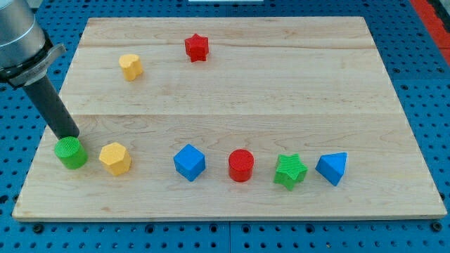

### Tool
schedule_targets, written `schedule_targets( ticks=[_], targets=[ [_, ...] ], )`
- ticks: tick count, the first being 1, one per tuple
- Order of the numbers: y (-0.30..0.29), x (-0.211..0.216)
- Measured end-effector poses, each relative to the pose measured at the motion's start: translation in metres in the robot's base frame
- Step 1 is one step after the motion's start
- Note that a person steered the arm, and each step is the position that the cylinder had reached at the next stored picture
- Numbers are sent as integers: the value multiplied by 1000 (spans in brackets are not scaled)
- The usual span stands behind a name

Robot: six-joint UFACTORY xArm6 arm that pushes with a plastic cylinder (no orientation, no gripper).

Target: Place the yellow heart in between the yellow hexagon and green circle

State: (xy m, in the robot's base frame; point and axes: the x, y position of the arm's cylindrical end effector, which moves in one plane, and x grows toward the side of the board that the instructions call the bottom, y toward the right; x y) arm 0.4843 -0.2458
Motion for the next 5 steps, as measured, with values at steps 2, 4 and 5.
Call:
schedule_targets(
  ticks=[2, 4, 5],
  targets=[
    [88, -73],
    [134, -162],
    [99, -168]
  ],
)
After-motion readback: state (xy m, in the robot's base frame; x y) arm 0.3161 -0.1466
